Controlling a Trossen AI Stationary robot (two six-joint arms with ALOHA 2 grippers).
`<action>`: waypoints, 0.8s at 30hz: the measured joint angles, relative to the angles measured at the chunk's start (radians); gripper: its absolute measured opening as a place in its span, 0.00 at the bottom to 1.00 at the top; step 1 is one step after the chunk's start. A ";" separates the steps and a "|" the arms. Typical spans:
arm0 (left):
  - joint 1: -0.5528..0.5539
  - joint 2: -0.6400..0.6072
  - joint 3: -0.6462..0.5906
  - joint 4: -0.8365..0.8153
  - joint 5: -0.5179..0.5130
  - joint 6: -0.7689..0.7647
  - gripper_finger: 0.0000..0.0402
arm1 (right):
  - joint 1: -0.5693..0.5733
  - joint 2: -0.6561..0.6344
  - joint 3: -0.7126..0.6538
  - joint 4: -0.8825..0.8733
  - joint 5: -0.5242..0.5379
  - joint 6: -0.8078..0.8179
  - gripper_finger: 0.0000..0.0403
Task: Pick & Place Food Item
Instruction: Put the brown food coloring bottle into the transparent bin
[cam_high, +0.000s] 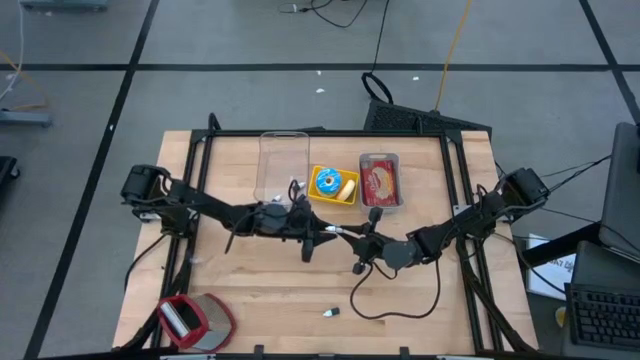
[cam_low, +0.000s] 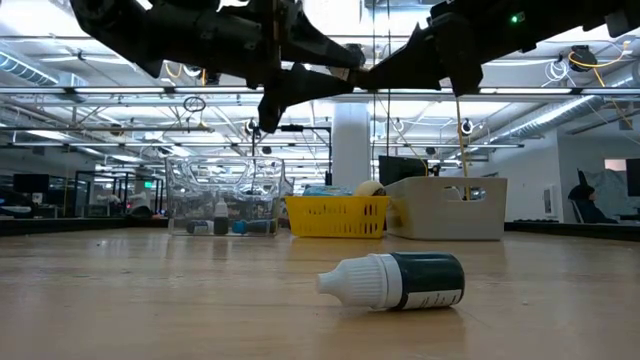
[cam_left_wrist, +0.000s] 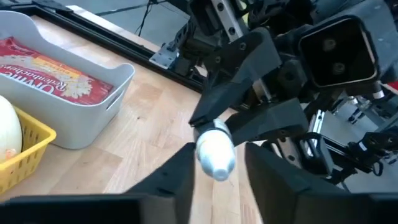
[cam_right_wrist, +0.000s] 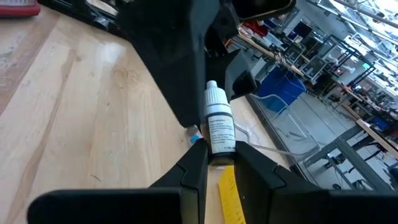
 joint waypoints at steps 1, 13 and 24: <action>0.003 0.000 0.000 -0.001 0.001 0.000 0.31 | 0.000 0.000 0.000 0.000 0.000 0.000 0.12; 0.016 0.001 -0.003 -0.004 0.006 0.001 0.03 | -0.001 -0.002 0.002 -0.004 0.004 0.008 0.12; 0.016 0.001 -0.002 0.005 0.010 0.000 0.29 | -0.001 -0.001 0.002 -0.016 0.001 0.008 0.12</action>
